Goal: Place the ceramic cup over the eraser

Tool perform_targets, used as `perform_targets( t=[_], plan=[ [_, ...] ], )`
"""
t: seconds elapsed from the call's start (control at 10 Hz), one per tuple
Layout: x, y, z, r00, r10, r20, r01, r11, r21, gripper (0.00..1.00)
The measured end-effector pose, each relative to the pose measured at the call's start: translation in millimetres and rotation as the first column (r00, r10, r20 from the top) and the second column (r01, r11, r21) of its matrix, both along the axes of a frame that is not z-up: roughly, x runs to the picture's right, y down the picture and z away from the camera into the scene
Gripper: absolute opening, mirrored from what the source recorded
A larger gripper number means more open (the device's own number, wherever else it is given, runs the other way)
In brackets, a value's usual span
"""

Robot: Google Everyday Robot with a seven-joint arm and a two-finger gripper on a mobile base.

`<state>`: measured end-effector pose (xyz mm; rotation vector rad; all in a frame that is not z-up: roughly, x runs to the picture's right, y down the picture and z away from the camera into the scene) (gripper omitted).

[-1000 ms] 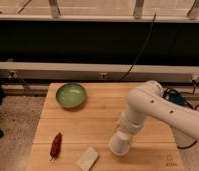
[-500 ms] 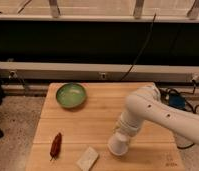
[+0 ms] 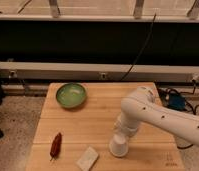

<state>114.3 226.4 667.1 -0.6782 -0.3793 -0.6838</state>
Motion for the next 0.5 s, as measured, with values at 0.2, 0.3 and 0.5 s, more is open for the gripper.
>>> perform_targets(
  t=[0.2,0.3,0.5],
  plan=[
    [4.4,-3.8,-1.0,1.0,0.008,-0.011,-0.008,0.9999,0.01,0.8],
    [7.5,-6.5,-2.0,1.0,0.014,-0.009,-0.014,0.9998,0.015,0.8],
    [8.1,-5.5,-2.3,1.0,0.013,-0.008,-0.013,0.9998,0.013,0.8]
  ],
)
